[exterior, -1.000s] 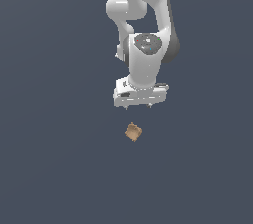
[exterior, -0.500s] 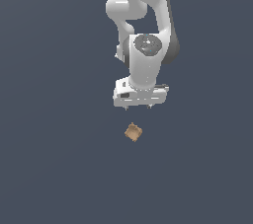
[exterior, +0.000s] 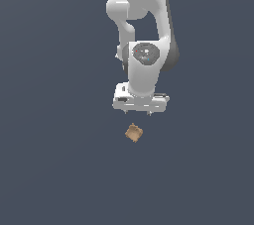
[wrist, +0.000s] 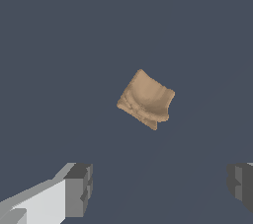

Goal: Pick up the object and move it to a goal position.

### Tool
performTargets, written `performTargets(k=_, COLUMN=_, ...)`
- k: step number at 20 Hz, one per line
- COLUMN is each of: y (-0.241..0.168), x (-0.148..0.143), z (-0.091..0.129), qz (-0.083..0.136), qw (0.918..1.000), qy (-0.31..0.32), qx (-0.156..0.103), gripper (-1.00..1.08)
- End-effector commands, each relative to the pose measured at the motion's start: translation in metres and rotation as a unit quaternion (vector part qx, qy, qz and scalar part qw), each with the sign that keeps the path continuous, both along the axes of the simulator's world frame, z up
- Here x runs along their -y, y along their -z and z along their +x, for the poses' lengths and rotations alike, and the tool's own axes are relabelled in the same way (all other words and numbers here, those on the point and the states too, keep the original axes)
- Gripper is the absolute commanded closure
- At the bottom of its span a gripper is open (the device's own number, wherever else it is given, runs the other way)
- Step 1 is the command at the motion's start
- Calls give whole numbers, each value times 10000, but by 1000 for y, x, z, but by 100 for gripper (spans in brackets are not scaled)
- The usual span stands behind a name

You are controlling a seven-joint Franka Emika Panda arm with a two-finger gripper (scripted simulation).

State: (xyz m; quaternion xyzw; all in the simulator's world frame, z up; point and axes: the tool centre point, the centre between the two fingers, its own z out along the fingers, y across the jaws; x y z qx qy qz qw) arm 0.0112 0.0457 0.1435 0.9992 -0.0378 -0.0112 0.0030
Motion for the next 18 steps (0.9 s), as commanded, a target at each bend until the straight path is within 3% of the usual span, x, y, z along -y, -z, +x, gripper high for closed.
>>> performTargets(k=1, y=6, x=1, z=5, qz=5, qw=9994, qy=335, qx=11, gripper=-92)
performTargets(k=7, y=23, x=5, z=19, qz=10, qw=9924, qy=1230, qx=43, gripper=-92)
performTargets(k=18, y=47, x=10, z=37, qz=-1, qw=9682, qy=2501, qx=97, gripper=-92)
